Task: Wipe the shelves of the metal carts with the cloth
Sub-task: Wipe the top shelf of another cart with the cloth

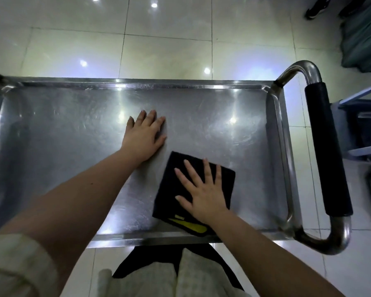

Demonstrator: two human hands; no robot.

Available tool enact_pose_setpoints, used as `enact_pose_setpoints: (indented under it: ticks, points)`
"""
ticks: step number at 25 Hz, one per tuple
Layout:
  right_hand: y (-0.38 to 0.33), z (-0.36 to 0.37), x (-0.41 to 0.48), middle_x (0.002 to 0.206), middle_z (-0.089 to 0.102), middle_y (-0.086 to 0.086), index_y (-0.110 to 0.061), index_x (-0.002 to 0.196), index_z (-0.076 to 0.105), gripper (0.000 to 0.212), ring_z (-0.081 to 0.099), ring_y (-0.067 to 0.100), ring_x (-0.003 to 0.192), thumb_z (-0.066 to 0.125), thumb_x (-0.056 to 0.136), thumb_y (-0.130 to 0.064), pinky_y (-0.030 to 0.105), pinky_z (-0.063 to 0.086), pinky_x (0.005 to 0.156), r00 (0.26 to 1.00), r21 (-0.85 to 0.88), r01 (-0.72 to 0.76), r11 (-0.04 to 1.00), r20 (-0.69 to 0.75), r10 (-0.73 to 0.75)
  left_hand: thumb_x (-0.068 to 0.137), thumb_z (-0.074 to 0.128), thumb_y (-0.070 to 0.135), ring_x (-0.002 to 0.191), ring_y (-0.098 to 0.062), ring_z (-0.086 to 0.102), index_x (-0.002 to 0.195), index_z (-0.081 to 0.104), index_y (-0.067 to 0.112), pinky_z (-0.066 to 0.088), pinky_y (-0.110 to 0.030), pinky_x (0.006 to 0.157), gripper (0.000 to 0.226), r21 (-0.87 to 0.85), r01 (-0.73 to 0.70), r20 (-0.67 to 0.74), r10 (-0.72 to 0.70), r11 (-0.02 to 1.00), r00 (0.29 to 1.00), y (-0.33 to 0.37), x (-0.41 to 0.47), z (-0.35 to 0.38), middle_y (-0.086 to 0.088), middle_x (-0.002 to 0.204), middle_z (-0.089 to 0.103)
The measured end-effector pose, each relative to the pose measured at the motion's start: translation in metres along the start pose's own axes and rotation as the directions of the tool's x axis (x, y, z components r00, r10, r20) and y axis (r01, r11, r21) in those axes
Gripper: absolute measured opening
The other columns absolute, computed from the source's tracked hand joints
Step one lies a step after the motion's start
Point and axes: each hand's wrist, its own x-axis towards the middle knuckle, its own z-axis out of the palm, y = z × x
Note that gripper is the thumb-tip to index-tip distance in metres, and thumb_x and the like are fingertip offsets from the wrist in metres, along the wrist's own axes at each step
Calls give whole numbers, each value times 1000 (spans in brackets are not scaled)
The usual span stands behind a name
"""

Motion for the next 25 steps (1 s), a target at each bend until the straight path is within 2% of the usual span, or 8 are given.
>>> enact_pose_setpoints:
  ticks: [2,5,8,10,12,15,20,25]
  points:
    - [-5,-4,10,163,12,-4,-38,154,16,68,4,42,147,25,93,-67,65,2,112,996,-15,89,996,-6,-89,96,43,41,140,-31,31,142,46,23,27,-48,110,50,-25,-12,-40,11,1000,999,3,-13,-2,-6,153,37]
    - [23,-13,8,158,29,1,-29,150,31,67,21,40,143,29,92,-62,60,8,114,994,68,-109,992,1,109,95,39,43,120,-27,48,120,63,23,37,-45,97,40,-131,-67,-107,53,989,993,20,-36,-2,-2,128,58]
    - [45,-25,-1,145,45,7,-18,143,44,68,35,37,134,30,90,-58,57,20,113,972,199,-233,952,57,226,91,32,56,117,-27,48,118,65,25,35,-44,95,53,-162,-155,-60,147,975,987,48,-60,4,-1,120,60]
    - [42,-32,4,128,55,9,-16,133,53,53,47,35,119,52,90,-47,46,33,104,976,269,-213,939,9,219,87,33,57,116,-30,49,121,63,21,31,-44,94,58,-111,-179,-22,178,977,984,59,-70,13,-4,118,61]
    - [36,-41,15,118,58,7,-17,124,58,43,49,32,110,66,87,-36,41,38,92,966,327,-245,913,8,257,89,43,50,115,-32,49,124,61,19,29,-44,96,50,-86,-130,-43,126,988,991,67,-77,18,-8,117,60]
    - [29,-53,21,111,57,7,-17,112,61,27,49,29,105,63,89,-30,39,41,85,969,273,-246,930,42,244,94,52,34,120,-30,41,126,57,20,20,-40,101,35,-45,-74,-63,71,996,996,77,-82,10,-7,124,53]
    - [4,-77,-12,106,56,5,-15,104,62,17,49,27,100,60,90,-25,35,34,81,963,222,-200,954,-135,233,92,53,21,127,-24,43,119,56,19,16,-41,106,28,49,-193,-184,199,980,963,72,-121,-14,-3,123,56]
    - [-60,-91,-80,98,60,8,-11,99,63,12,52,30,91,63,88,-14,39,40,80,901,198,-126,972,-387,196,92,50,28,81,-30,63,96,62,15,26,-39,87,18,137,-319,-425,346,938,836,56,-204,-32,-6,89,64]
